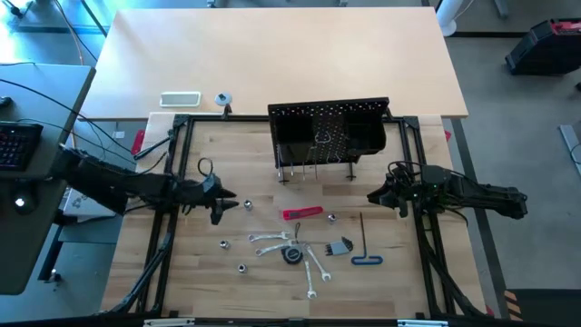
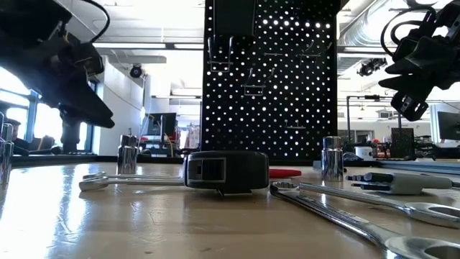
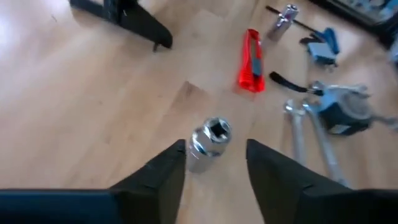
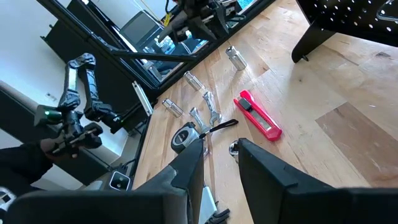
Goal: Hang tools onto peg board
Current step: Put the top left socket into the peg board
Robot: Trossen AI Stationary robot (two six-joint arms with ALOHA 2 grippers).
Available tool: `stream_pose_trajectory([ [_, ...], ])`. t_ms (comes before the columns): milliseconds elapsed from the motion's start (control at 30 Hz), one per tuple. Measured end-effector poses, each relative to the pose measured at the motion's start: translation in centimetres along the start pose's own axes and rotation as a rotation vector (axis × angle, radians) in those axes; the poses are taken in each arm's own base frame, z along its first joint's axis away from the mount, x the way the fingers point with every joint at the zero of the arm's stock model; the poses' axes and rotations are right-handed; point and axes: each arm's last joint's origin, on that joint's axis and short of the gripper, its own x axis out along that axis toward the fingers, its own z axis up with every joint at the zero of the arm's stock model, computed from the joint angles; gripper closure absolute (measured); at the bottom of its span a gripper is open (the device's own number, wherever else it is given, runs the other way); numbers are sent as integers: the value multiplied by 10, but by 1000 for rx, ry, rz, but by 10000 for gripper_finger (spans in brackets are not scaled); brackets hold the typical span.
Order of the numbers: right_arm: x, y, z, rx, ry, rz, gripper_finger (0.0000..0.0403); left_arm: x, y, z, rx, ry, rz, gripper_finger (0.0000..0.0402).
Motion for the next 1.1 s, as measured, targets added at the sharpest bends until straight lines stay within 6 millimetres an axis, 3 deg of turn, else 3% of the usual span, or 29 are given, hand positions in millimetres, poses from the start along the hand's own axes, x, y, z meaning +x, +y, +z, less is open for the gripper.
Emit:
stream_pose_trajectory([
  [167,0,0,0,0,0,0,308,2,-8,-7,147,-13,65,153],
  [300,0,0,0,0,0,0,308,7,-15,-15,234,9,70,123],
  [567,0,0,0,0,0,0,308,29,-27,-25,306,-21,122,119],
  [800,0,0,0,0,0,0,308,50,-24,-37,296,4,185,121],
  [1100,0,0,0,0,0,0,308,66,-24,-36,277,-64,189,158],
])
